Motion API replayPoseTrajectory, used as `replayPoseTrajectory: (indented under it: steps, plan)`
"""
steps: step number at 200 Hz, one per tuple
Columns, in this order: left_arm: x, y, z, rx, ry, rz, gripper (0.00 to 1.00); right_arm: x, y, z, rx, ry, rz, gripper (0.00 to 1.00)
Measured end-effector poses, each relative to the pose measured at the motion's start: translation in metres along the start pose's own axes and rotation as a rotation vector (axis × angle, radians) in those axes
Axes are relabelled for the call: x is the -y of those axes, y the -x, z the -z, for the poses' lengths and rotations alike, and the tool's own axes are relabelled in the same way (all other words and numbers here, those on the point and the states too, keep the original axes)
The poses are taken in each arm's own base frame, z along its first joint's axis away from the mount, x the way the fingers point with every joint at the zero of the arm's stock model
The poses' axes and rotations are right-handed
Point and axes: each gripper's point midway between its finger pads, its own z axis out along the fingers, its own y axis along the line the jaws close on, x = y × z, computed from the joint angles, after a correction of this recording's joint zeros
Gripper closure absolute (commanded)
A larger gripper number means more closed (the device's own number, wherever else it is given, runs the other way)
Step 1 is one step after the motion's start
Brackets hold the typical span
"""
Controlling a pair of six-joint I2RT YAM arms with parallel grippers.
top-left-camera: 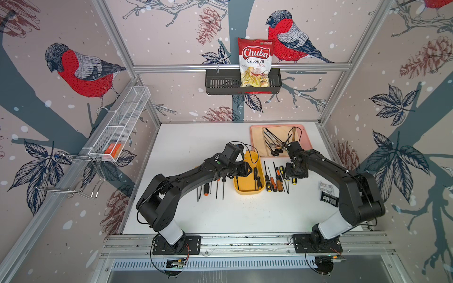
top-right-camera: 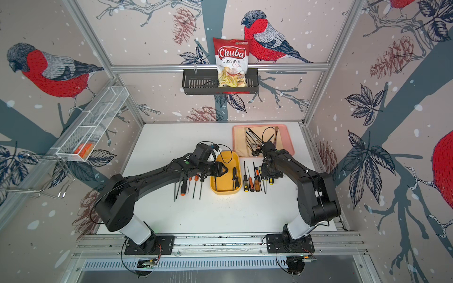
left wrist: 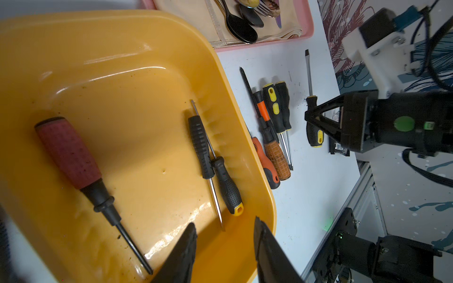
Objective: Take out the screwdriver from the storage box
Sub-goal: Place the screwdriver at the center of the board.
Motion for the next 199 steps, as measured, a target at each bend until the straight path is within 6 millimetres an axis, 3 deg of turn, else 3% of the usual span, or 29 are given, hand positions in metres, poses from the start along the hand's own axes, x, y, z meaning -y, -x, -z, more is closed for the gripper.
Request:
replayPoseTrajectory:
  steps: [65, 126, 164, 199]
  plan:
    - [-0.001, 0.000, 0.000, 0.000, 0.007, -0.002, 0.59, 0.000, -0.002, -0.022, -0.021, -0.025, 0.027, 0.79]
    - [-0.005, -0.001, 0.001, 0.000, 0.028, 0.002, 0.59, 0.000, -0.007, -0.031, -0.036, -0.029, 0.034, 0.67]
    - [-0.006, -0.003, 0.002, -0.004, 0.035, 0.004, 0.59, -0.001, -0.004, -0.024, -0.015, -0.020, 0.032, 0.63]
    - [-0.012, -0.003, 0.002, -0.002, 0.070, 0.015, 0.58, -0.003, 0.007, -0.002, 0.040, 0.010, 0.022, 0.63]
